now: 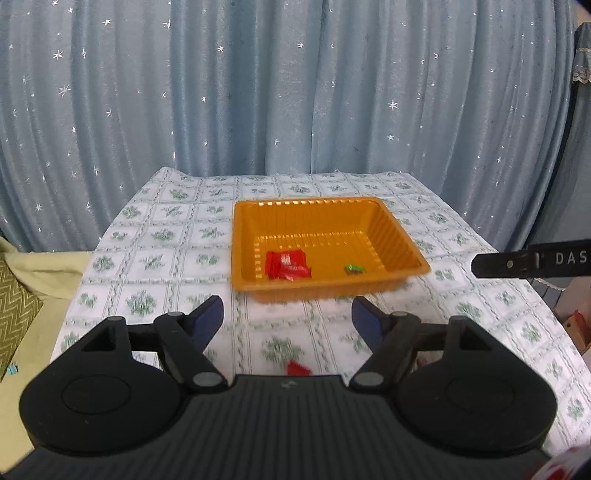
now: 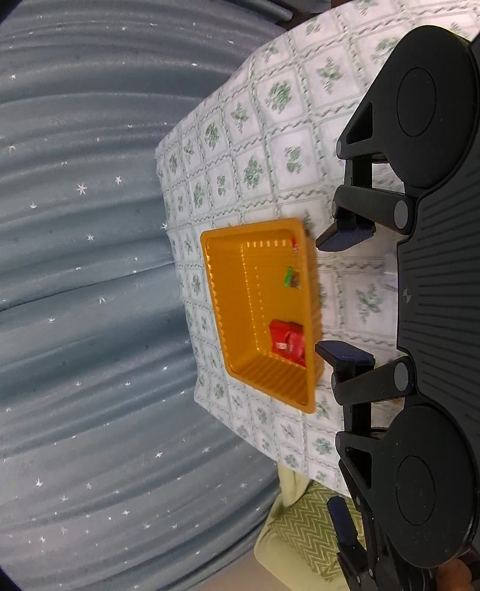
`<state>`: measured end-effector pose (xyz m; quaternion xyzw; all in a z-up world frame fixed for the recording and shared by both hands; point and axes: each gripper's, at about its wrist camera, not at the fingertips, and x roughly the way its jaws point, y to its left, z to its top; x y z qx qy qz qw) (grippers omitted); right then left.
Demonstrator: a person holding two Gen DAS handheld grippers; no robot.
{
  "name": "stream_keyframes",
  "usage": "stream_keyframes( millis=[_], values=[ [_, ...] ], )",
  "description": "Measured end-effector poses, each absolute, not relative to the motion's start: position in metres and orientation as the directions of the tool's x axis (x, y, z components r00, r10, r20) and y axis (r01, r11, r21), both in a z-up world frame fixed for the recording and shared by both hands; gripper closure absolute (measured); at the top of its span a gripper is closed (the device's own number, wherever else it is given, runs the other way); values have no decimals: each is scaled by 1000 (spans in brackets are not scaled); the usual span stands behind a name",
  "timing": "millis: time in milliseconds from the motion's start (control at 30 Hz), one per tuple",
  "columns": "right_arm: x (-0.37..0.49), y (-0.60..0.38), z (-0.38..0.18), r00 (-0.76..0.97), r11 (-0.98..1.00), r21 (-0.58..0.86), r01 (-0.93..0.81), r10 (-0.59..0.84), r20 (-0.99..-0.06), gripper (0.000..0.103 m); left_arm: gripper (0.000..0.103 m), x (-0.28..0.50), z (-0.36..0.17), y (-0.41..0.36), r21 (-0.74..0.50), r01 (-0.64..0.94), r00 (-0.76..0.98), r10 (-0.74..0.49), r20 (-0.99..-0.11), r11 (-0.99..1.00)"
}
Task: Organize snacks
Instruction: 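Move both tools back toward the remaining snacks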
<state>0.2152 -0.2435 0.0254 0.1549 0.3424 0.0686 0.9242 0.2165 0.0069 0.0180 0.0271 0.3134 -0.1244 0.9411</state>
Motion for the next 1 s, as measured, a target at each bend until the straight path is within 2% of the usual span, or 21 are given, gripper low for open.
stream_keyframes(
  millis=[500,1000],
  values=[
    [107,-240,11,774,957,288,42,151,-615,49,27,118,-4,10,-69,218,759,-214,-615,973],
    [96,-241,-20,733,954,291,73,147,-664,49,27,122,-38,15,-50,230,717,-204,-667,972]
  ],
)
